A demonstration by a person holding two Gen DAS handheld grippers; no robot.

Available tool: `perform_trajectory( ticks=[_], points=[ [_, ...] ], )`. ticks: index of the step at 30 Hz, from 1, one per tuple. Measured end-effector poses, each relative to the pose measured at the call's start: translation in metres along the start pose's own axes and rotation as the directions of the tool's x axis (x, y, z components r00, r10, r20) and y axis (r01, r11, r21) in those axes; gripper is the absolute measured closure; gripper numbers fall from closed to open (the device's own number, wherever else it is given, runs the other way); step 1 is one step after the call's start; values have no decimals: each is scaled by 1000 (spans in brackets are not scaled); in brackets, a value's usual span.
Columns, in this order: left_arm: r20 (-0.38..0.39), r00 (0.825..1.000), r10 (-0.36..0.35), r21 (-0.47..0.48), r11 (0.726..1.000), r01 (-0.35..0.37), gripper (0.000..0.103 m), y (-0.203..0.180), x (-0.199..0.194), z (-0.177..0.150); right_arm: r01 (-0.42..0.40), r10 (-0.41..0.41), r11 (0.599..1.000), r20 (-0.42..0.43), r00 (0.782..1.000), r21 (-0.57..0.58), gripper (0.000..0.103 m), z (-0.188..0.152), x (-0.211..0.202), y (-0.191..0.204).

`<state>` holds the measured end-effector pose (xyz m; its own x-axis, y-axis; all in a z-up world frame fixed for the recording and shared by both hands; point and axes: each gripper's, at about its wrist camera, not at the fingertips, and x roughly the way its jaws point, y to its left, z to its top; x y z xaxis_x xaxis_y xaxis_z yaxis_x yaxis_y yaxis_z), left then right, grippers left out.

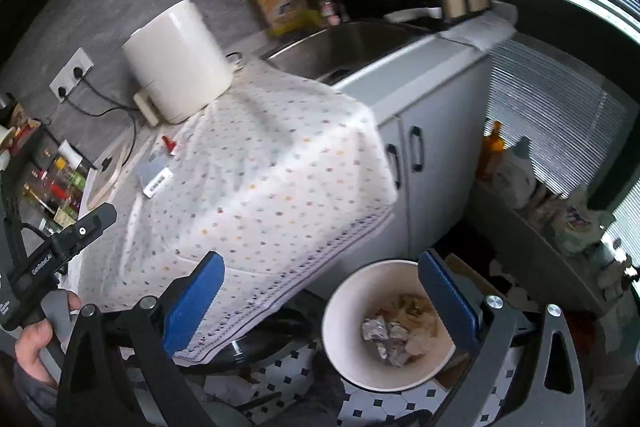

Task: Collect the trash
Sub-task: 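Move both tools back toward the medicine box on the cloth, then grasp the blue-white medicine box with the left gripper while the right gripper grasps the red-white wrapper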

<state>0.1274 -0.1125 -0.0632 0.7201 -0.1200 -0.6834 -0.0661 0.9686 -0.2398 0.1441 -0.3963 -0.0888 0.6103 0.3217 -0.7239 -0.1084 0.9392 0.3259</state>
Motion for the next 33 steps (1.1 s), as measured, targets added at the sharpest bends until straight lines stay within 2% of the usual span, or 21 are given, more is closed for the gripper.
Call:
perform_trajectory(
  ticks=[13, 23, 33],
  points=[
    [-1, 998, 60, -86, 995, -60, 6, 77, 20, 32, -5, 4, 999, -16, 1000, -49, 8, 33, 43, 61],
    [-52, 995, 88, -132, 987, -94, 6, 117, 71, 64, 51, -52, 998, -10, 999, -45, 8, 57, 71, 83],
    [-132, 986, 105, -149, 981, -124, 6, 133, 128, 86, 128, -128, 992, 3, 992, -12, 8, 73, 86, 86]
  ],
)
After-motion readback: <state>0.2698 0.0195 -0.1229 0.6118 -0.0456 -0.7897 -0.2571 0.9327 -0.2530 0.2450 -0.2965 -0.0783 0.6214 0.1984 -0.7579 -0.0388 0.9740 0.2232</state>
